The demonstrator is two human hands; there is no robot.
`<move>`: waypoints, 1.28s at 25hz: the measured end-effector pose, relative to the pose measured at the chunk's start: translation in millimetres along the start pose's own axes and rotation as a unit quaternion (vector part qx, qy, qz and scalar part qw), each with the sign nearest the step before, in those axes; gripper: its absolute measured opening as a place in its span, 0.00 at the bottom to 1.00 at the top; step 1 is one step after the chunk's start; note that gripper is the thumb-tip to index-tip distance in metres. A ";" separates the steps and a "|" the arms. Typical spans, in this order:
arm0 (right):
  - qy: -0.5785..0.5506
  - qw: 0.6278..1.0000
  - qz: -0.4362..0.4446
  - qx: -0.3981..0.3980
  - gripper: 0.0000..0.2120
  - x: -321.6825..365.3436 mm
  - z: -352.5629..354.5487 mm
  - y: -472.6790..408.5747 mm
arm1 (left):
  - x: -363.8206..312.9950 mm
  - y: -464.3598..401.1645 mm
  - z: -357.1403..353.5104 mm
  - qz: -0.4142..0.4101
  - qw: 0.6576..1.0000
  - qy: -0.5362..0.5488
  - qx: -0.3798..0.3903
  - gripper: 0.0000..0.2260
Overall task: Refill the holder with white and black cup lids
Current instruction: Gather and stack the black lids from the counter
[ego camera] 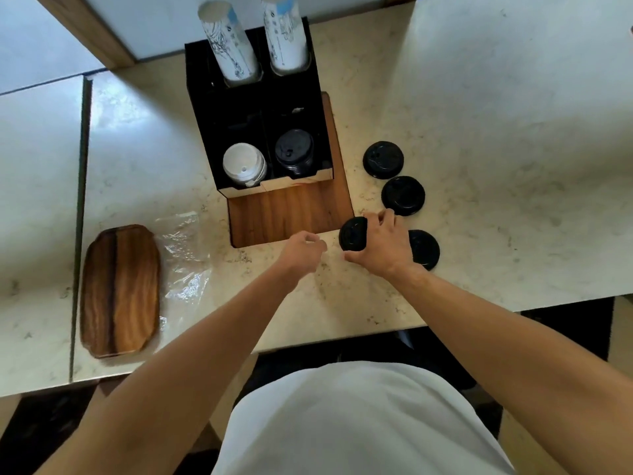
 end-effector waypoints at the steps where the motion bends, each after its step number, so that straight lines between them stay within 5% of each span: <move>1: 0.007 1.000 0.004 0.000 0.46 0.5 -1.1 -1.3 | -1.2 -1.8 -1.8 0.004 1.000 0.007 0.001 0.10; 10: -0.181 0.981 0.054 0.050 0.49 5.0 2.9 7.4 | -9.6 -15.1 -10.7 0.064 0.980 0.160 0.096 0.10; 18: -0.206 0.966 0.125 0.092 0.50 -5.6 -13.1 27.6 | -5.6 -9.1 -23.4 0.064 0.954 0.214 0.201 0.12; 25: -0.174 0.971 -0.047 -0.159 0.35 -79.1 2.7 41.7 | -2.2 -7.0 -38.1 0.117 0.944 0.272 0.144 0.10; 29: -0.182 0.959 -0.060 -0.210 0.32 -100.4 5.9 46.8 | -7.3 -5.7 -46.6 0.123 0.942 0.277 0.146 0.10; 32: -0.124 0.951 -0.158 -0.237 0.37 -121.6 2.6 50.3 | -14.0 -6.4 -49.2 0.121 0.941 0.281 0.147 0.09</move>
Point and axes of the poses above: each hand's wrist, its own y-axis away from the middle knuckle, its own z-axis out of the back of the hand, x = y × z, the point moved 5 cm from there along -y, towards the middle knuckle, and after that the axes turned 4 degrees about -z, right-handed, at the moved point
